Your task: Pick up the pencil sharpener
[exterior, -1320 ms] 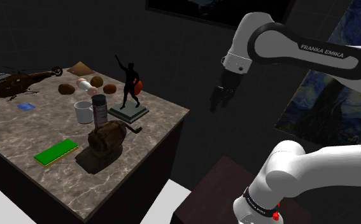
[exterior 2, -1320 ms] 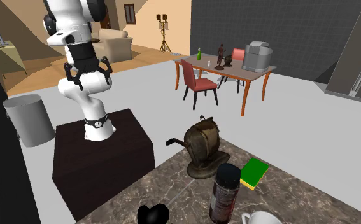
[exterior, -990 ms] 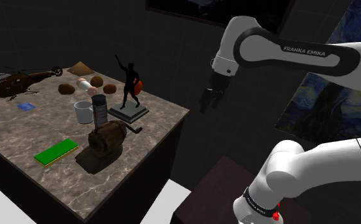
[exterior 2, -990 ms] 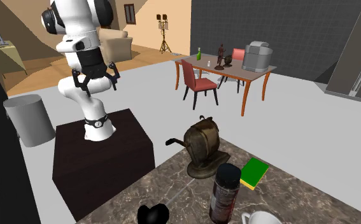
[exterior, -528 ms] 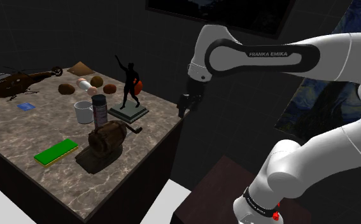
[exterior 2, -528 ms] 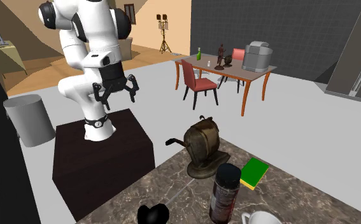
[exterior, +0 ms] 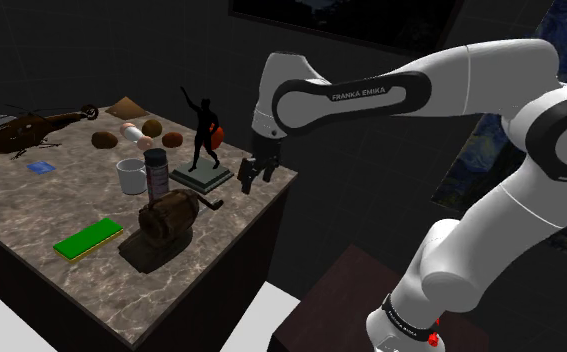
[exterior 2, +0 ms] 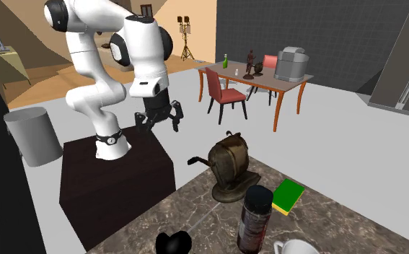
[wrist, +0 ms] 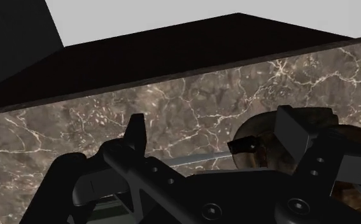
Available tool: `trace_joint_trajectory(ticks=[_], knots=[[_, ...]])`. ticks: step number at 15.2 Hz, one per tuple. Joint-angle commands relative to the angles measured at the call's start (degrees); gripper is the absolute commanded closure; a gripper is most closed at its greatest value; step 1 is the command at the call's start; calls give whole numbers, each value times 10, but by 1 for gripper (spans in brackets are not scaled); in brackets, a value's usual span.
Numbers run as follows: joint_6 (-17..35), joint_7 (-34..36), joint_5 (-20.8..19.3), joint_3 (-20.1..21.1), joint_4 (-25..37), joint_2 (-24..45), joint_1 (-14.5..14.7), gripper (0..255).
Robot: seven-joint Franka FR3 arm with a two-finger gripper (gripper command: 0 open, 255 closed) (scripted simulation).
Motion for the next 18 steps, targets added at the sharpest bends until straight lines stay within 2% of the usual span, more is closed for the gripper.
trace_joint_trajectory(ticks=[1,8,17,18], knots=[[18,4,-9,9,30,47,4,0],[49,28,-51,33,138,186,25,0],[104,31,-57,32,107,210,26,0],[105,31,-57,32,104,208,26,255]])
